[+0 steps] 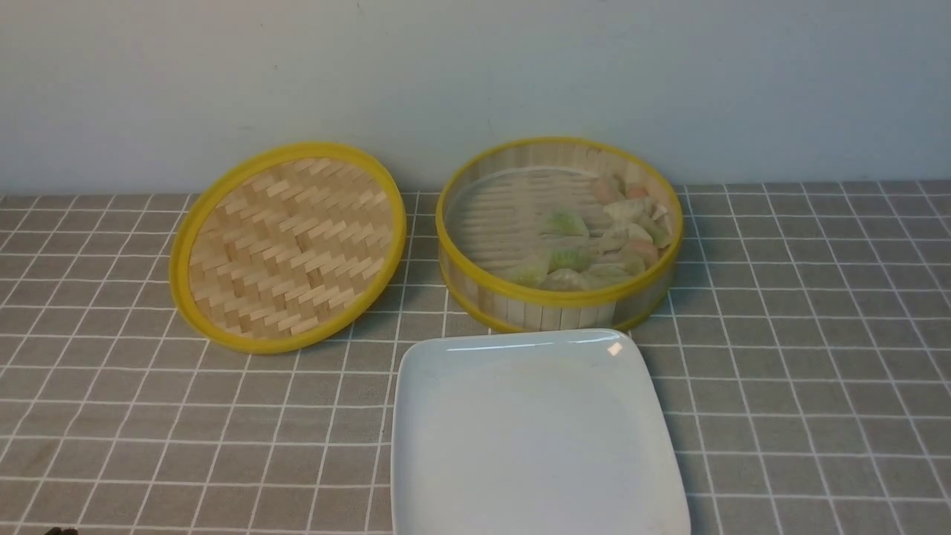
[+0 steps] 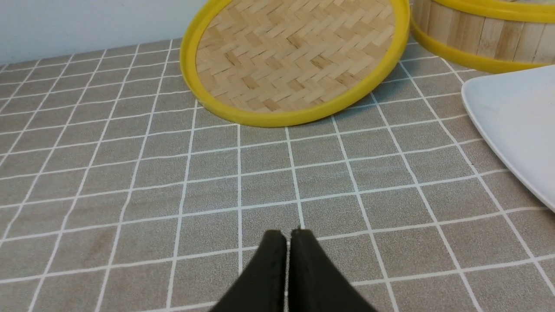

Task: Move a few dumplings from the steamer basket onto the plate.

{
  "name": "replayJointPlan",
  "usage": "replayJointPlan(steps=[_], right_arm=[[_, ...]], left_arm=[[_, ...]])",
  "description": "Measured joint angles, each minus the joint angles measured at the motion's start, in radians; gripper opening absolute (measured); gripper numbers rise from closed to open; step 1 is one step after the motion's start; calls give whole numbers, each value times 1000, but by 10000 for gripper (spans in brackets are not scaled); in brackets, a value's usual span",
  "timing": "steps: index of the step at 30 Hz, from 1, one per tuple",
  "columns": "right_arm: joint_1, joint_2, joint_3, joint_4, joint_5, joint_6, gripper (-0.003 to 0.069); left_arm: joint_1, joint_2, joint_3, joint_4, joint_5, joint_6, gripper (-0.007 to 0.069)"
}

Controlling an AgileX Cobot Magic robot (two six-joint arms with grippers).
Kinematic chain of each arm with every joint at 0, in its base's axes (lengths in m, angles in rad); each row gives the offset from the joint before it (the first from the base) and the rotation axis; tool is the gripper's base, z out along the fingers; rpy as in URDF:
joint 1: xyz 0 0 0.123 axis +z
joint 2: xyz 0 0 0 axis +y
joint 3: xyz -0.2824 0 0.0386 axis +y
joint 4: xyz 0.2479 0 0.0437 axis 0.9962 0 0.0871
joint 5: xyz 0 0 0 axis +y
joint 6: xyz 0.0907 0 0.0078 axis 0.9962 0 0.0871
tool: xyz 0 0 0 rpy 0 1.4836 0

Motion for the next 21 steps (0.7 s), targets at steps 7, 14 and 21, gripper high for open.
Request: replayJointPlan(steps=[7, 14, 21], right_arm=[[90, 609, -624, 40, 419, -241, -15], [116, 1053, -1093, 236, 463, -330, -15], [116, 1269, -1196, 289, 465, -270, -15]], left_arm=[[0, 0, 0, 0, 0, 0, -5], [0, 0, 0, 0, 0, 0, -5], [0, 0, 0, 0, 0, 0, -5]])
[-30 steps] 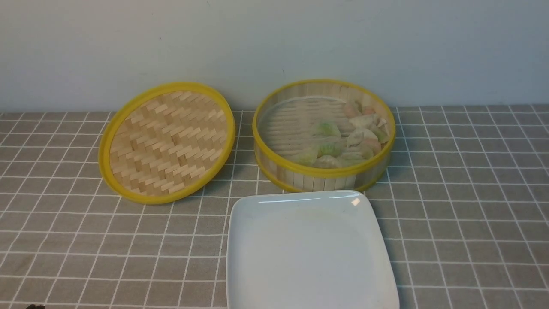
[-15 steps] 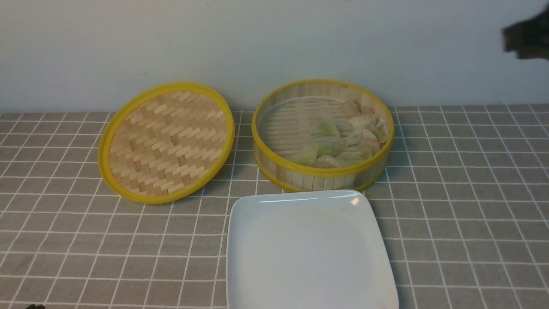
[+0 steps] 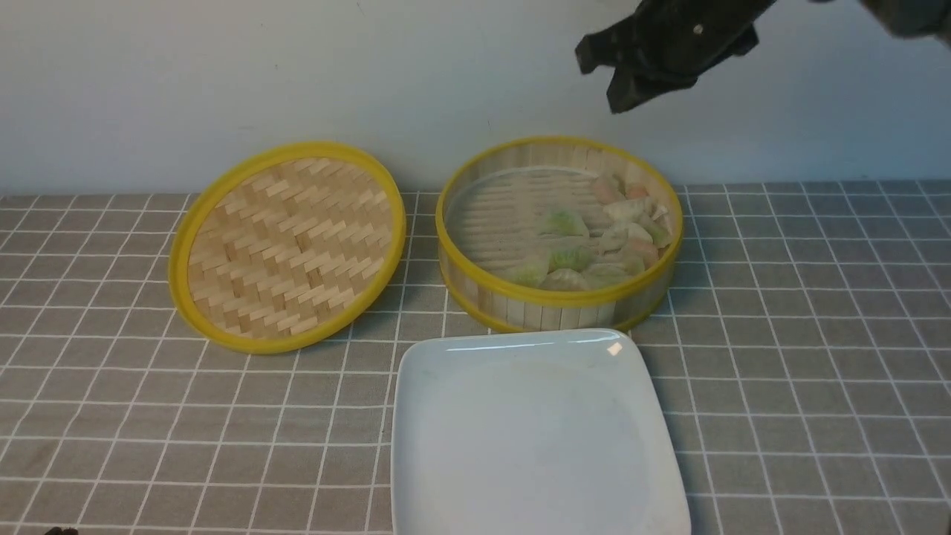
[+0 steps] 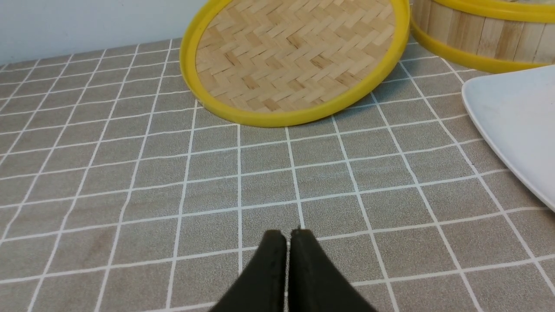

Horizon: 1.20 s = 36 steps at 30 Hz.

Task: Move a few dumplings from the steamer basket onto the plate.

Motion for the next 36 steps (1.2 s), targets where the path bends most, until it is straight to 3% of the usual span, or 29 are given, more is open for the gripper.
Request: replayJointPlan(steps=[8, 11, 19, 23, 31, 36], right_arm=[[0, 162, -6, -95, 0, 10, 69], [0, 176, -7, -108, 0, 19, 134], [0, 186, -8, -147, -1, 22, 400], [0, 225, -8, -179, -2, 24, 480], [0, 267, -8, -208, -9, 24, 505], [0, 280, -8, -131, -9, 10, 505]], left_arm=[[0, 0, 0, 0, 0, 0, -5], [0, 0, 0, 0, 0, 0, -5], [0, 0, 0, 0, 0, 0, -5], [0, 0, 0, 0, 0, 0, -5], [0, 0, 0, 0, 0, 0, -5], [0, 0, 0, 0, 0, 0, -5]])
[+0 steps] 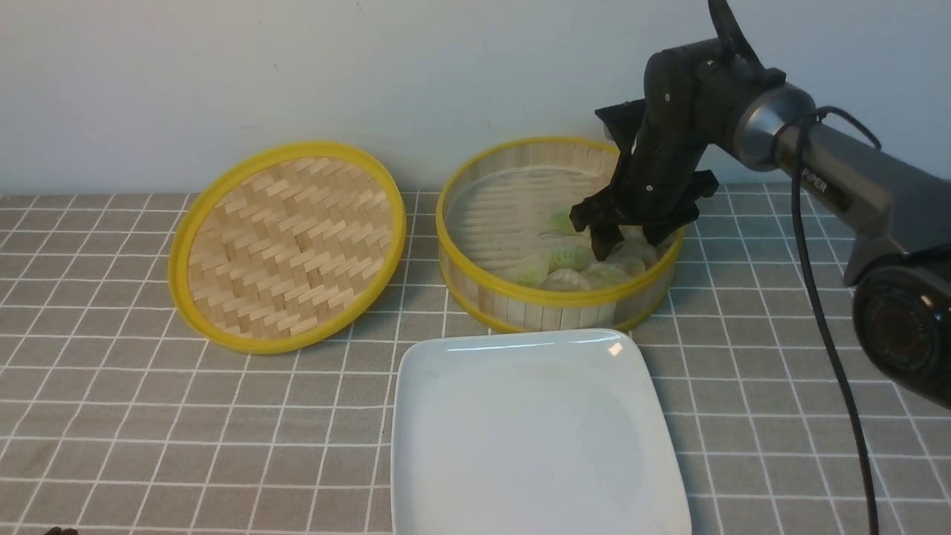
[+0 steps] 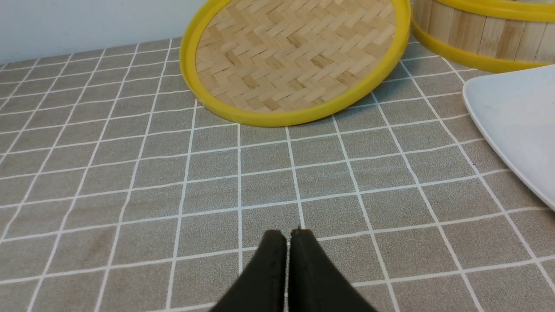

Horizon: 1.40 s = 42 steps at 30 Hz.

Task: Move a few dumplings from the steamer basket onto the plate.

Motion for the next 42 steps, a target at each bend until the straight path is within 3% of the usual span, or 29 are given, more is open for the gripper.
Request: replayJointPlan(steps=[6, 16, 21, 26, 30, 31, 32, 42], right_arm=[[0, 3, -1, 90, -7, -35, 505], [0, 3, -1, -13, -48, -35, 505], [0, 3, -1, 4, -102, -35, 498], [0, 6, -1, 57, -114, -48, 432], [0, 22, -2, 72, -97, -89, 279], [0, 22, -2, 72, -95, -89, 279], [0, 23, -2, 73, -84, -98, 195], [0, -57, -61, 72, -5, -102, 172]], left_arm=[[0, 0, 0, 0, 0, 0, -5], [0, 0, 0, 0, 0, 0, -5], [0, 0, 0, 0, 0, 0, -5], [0, 0, 0, 0, 0, 0, -5], [0, 0, 0, 0, 0, 0, -5], [0, 0, 0, 0, 0, 0, -5], [0, 0, 0, 0, 0, 0, -5], [0, 0, 0, 0, 0, 0, -5]])
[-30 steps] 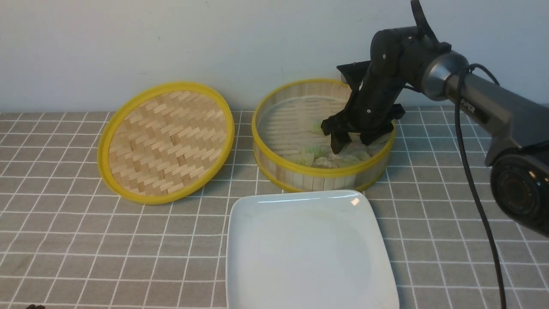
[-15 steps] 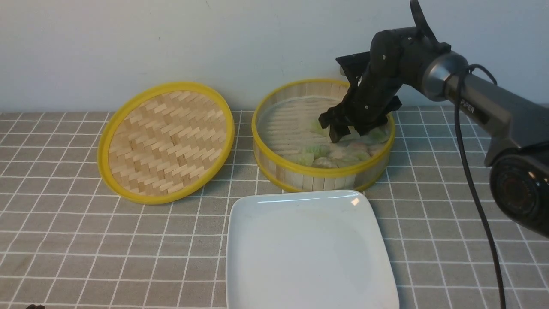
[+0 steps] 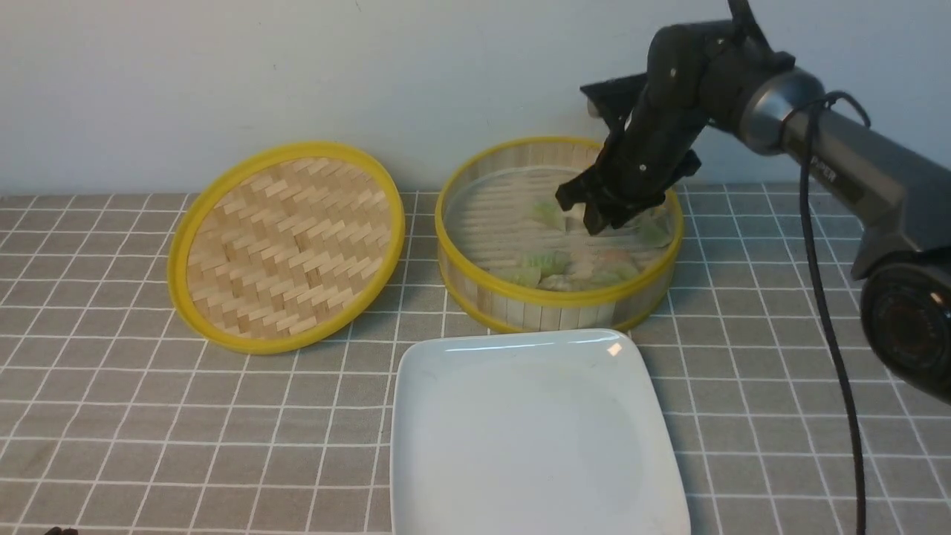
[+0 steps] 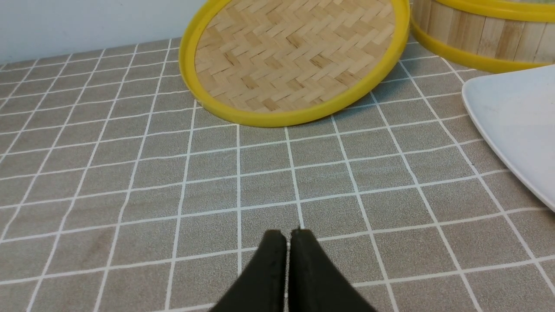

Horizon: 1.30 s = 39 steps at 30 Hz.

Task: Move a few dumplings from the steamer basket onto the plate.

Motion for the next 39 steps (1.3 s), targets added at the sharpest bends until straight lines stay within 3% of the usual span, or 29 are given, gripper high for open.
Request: replayJointPlan(steps=[5, 9, 15, 21, 27, 30, 35, 39], right_arm=[[0, -91, 8, -15, 6, 1, 172], [4, -237, 138, 11, 6, 4, 172], [94, -516, 570, 88, 6, -10, 172], [210, -514, 848, 101, -28, 5, 172], [299, -423, 887, 101, -75, 13, 178], [306, -398, 867, 101, -81, 13, 232], [309, -397, 762, 77, -33, 12, 413], [303, -397, 605, -110, -33, 8, 512]], left_arm=[[0, 0, 0, 0, 0, 0, -5], [0, 0, 0, 0, 0, 0, -5], [0, 0, 0, 0, 0, 0, -5], [0, 0, 0, 0, 0, 0, -5], [0, 0, 0, 0, 0, 0, -5], [0, 0, 0, 0, 0, 0, -5], [0, 0, 0, 0, 0, 0, -5], [0, 0, 0, 0, 0, 0, -5]])
